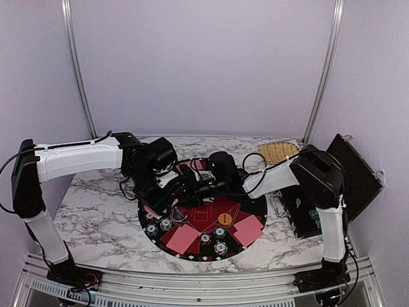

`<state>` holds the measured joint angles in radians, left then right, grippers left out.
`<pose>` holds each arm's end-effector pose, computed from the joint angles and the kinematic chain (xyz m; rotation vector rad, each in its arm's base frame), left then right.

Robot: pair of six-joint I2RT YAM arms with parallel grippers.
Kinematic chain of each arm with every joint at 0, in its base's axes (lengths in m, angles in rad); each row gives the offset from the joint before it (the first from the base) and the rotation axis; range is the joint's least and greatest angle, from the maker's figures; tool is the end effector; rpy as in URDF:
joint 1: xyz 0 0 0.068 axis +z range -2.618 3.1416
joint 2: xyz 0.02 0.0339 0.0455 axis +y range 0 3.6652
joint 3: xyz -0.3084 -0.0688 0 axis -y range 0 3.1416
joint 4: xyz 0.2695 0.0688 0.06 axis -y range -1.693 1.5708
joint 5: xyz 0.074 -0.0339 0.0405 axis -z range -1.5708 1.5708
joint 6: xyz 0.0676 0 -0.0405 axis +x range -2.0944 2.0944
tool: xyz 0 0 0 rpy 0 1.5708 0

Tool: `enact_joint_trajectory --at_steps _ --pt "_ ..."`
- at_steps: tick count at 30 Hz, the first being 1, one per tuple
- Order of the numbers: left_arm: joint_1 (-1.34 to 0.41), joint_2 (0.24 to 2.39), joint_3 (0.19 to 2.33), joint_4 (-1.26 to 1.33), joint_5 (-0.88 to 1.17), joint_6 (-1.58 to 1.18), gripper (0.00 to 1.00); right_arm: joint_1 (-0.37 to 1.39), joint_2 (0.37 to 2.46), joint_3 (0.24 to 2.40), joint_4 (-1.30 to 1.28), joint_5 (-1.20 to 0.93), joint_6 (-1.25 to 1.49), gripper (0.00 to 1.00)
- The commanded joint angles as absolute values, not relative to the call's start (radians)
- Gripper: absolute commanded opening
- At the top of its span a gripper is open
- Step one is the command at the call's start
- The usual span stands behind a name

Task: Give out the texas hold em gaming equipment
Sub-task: Pick up the poker card from the face-down deck piles.

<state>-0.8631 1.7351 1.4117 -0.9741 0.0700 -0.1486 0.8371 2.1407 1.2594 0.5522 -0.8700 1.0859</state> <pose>0.2455 -0.2943 0.2528 1.0353 2.7334 -0.2843 0.3068 0.4174 0.1654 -0.4704 2.3638 1.9496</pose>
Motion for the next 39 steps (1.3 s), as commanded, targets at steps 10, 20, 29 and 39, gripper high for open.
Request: enact_joint_trajectory --at_steps 10,20,29,39 --pt "-0.866 1.729 1.427 -0.999 0.070 -0.144 0.33 0.810 2.076 1.217 0.506 -0.827 1.054 0.41" --pt "-0.862 1.732 1.415 -0.999 0.062 -0.153 0.33 0.806 2.042 1.196 0.523 -0.825 1.062 0.38" --pt "-0.847 1.748 1.414 -1.001 0.053 -0.161 0.33 0.802 2.005 1.159 0.564 -0.833 1.088 0.35" --pt "-0.843 1.760 1.416 -1.003 0.056 -0.158 0.33 0.802 2.007 1.157 0.601 -0.841 1.117 0.27"
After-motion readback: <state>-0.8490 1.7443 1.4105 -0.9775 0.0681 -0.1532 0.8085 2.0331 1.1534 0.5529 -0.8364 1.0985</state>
